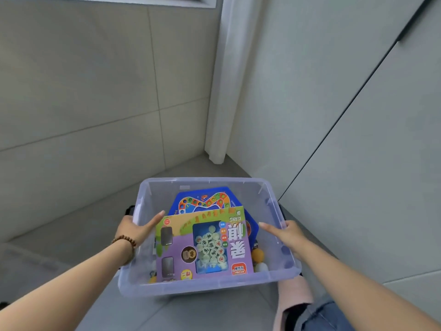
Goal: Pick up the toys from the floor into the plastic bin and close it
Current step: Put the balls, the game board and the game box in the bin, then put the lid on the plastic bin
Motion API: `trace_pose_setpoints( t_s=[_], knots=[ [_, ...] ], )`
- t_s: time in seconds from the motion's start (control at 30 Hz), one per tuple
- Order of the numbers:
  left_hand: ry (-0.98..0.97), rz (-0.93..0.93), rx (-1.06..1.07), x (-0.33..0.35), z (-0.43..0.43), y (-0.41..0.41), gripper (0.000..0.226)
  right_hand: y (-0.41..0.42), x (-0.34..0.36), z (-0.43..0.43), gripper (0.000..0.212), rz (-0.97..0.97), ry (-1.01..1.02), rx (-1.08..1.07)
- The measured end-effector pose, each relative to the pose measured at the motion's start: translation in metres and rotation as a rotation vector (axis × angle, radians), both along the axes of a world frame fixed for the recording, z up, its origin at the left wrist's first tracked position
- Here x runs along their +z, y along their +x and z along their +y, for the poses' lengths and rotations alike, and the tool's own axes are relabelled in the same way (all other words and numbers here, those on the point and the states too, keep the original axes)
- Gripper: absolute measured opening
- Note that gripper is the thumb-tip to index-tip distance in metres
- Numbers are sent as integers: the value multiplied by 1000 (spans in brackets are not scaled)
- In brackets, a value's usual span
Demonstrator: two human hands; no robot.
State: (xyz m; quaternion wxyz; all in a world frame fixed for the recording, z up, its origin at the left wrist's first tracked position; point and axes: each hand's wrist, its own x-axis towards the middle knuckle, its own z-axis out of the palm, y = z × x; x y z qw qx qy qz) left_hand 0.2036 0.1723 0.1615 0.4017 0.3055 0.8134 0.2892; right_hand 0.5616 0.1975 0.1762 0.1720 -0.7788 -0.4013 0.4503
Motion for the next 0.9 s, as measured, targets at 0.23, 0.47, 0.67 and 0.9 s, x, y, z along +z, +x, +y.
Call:
trace_pose_setpoints(
  t_s=[0.23, 0.47, 0.67, 0.9],
  knots=[
    [-85, 124, -117, -26, 0, -8, 92, 0, -23, 4, 73, 7, -19, -5],
    [-270, 179, -500, 6, 4, -56, 113, -45, 9, 9, 114, -187, 122, 117],
    [-267, 289, -463, 62, -29, -178, 102, -206, 63, 22, 100, 71, 307, 526],
    [-411, 254, -111, 34, -162, -336, 103, -405, 39, -15, 91, 204, 174, 902]
  ],
)
